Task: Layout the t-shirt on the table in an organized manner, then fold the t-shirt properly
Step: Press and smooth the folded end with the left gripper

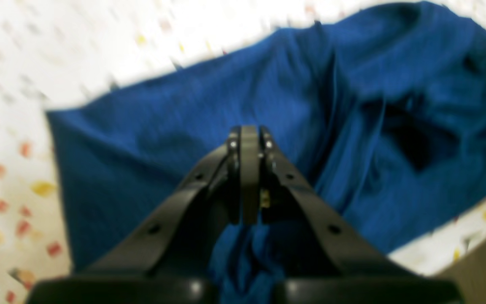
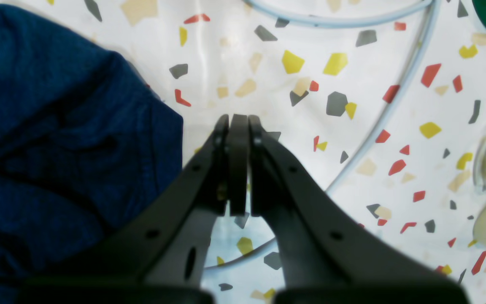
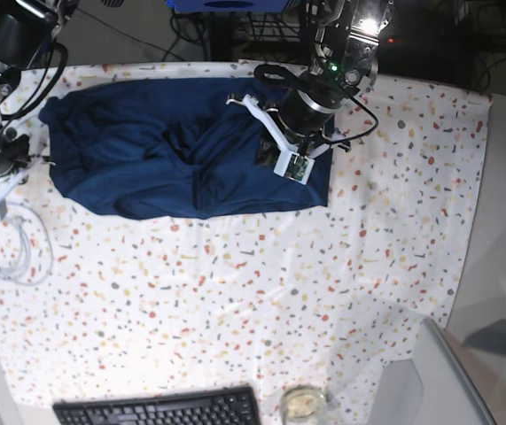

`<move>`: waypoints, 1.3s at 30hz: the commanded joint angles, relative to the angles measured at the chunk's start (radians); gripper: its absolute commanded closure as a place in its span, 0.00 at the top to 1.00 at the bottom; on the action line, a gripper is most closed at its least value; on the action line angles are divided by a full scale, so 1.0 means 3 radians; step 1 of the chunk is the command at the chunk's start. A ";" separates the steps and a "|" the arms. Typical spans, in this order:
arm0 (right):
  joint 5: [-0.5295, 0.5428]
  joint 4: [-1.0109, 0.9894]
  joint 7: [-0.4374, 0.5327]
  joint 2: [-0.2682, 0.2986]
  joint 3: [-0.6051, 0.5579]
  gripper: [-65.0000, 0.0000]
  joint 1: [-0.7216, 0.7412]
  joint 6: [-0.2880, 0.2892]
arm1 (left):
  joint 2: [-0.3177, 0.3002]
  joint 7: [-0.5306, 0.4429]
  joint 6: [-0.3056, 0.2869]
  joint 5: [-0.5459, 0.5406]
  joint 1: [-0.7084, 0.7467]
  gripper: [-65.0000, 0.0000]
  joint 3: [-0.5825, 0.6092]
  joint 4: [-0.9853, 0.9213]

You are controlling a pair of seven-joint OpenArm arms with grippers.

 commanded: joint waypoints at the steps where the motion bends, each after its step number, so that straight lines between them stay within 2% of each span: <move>1: 0.0031 0.0050 0.0055 0.0039 0.0000 0.00 0.0048 0.0015 | 0.0008 -0.0071 -0.0006 -0.0013 -0.0005 0.00 0.0006 0.0021; 10: 0.0031 0.0050 0.0055 0.0054 0.0031 0.00 0.0043 0.0015 | 0.0013 -0.0055 -0.0006 -0.0039 0.0071 0.00 0.0052 -0.0035; 24: 0.0031 0.0060 0.0045 0.0059 0.0031 0.00 0.0043 0.0015 | -0.0002 -0.0050 -0.0006 -0.0039 0.0041 0.00 0.0917 -0.0183; 28: 0.0031 0.0066 0.0045 0.0059 0.0031 0.00 0.0043 0.0015 | -0.0115 -0.0050 -0.0006 -0.0044 -0.0046 0.00 0.1280 -0.0199; 30: 0.0031 0.0066 0.0045 0.0059 0.0031 0.00 0.0043 0.0015 | -0.0171 -0.0050 0.0015 -0.0019 -0.0021 0.00 0.1254 -0.0071; 32: 0.0031 0.0066 0.0045 0.0059 0.0031 0.00 0.0043 0.0015 | -0.0238 -0.0050 0.0076 -0.0019 0.0061 0.00 0.1055 0.0078; 36: 0.0031 0.0066 0.0045 0.0065 0.0036 0.00 0.0043 0.0015 | -0.0309 -0.0050 0.0403 -0.0013 0.0138 0.00 0.0558 0.0175; 39: 0.0031 0.0066 0.0045 0.0065 0.0026 0.00 0.0043 0.0015 | -0.0314 -0.0066 0.0429 -0.0013 0.0117 0.00 0.0385 0.0062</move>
